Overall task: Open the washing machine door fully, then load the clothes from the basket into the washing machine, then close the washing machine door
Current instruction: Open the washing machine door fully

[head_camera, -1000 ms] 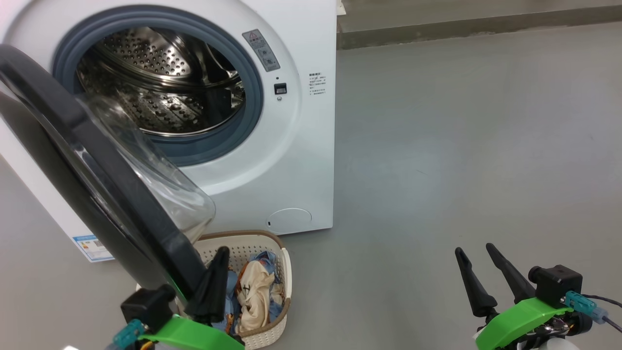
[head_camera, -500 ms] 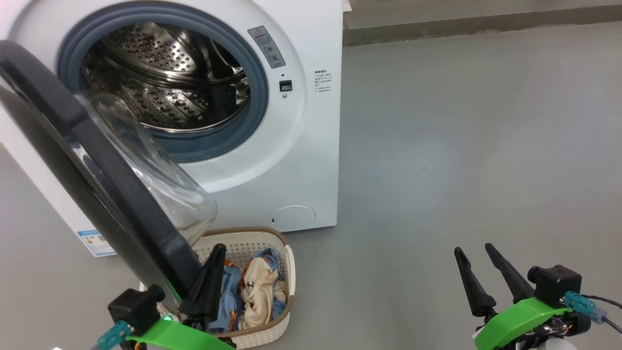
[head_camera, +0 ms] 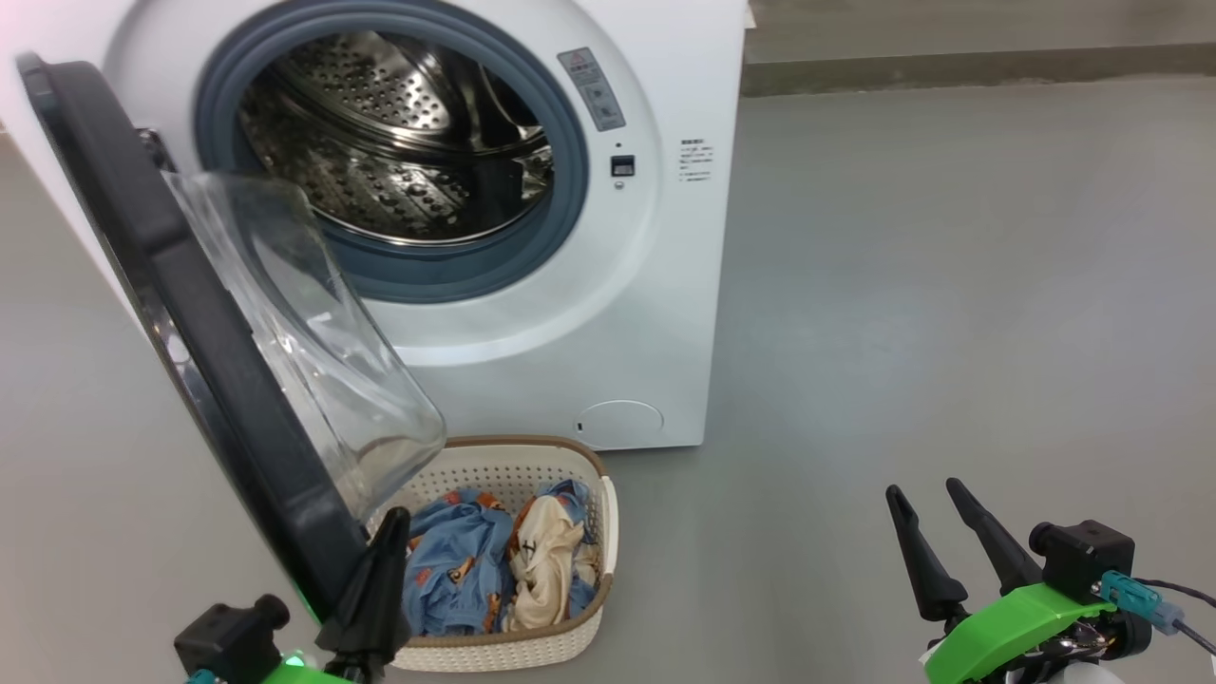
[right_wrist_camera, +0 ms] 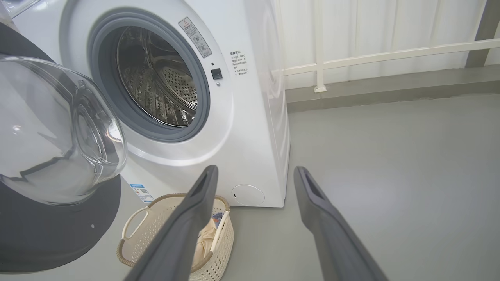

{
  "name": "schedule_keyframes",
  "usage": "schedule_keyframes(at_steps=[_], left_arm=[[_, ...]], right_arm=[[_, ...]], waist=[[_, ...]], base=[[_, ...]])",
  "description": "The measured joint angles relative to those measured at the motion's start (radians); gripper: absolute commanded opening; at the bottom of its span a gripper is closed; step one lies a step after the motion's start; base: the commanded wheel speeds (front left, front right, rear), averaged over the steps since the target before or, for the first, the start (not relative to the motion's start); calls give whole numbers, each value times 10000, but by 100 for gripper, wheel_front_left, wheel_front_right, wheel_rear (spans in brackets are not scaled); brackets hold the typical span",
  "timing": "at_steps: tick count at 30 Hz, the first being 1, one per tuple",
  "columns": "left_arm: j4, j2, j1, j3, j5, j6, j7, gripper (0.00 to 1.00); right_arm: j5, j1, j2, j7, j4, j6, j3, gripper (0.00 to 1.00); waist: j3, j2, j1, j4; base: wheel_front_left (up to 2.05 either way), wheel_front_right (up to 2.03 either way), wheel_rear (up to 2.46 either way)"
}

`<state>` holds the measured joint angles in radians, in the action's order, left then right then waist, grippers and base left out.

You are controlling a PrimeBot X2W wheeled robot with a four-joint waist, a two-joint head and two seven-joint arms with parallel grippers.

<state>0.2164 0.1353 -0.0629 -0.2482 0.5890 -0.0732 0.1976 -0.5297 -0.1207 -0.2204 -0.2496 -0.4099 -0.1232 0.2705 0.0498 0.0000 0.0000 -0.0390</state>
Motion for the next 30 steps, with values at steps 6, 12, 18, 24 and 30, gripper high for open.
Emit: schedule_keyframes(at_steps=[6, 12, 18, 24, 30], left_arm=[[-339, 180, 304, 102, 4, 221, -155, 0], [-677, 382, 525, 293, 73, 535, -418, 0], [-941, 700, 633, 483, 61, 846, -654, 0], [-1110, 750, 635, 711, 286, 1039, -928, 0], [-1114, 1078, 626, 1214, 491, 1281, -1110, 0]], right_arm=[[-75, 6, 86, 2, -17, 0, 27, 100], [-75, 10, 203, 2, -13, 0, 0, 100], [-75, 15, 328, 0, -2, 0, -82, 100], [-73, 16, 554, 2, 15, 0, -174, 100], [-58, 15, 711, 0, 52, 0, -253, 100]], waist=[[61, 0, 0, -394], [87, 0, 0, -774], [57, 0, 0, -1134], [-35, 0, 1, -1466], [-170, 0, 1, -1764]], base=[[0, 0, 0], [0, 0, 0], [0, 0, 0], [0, 0, 0], [0, 0, 0]])
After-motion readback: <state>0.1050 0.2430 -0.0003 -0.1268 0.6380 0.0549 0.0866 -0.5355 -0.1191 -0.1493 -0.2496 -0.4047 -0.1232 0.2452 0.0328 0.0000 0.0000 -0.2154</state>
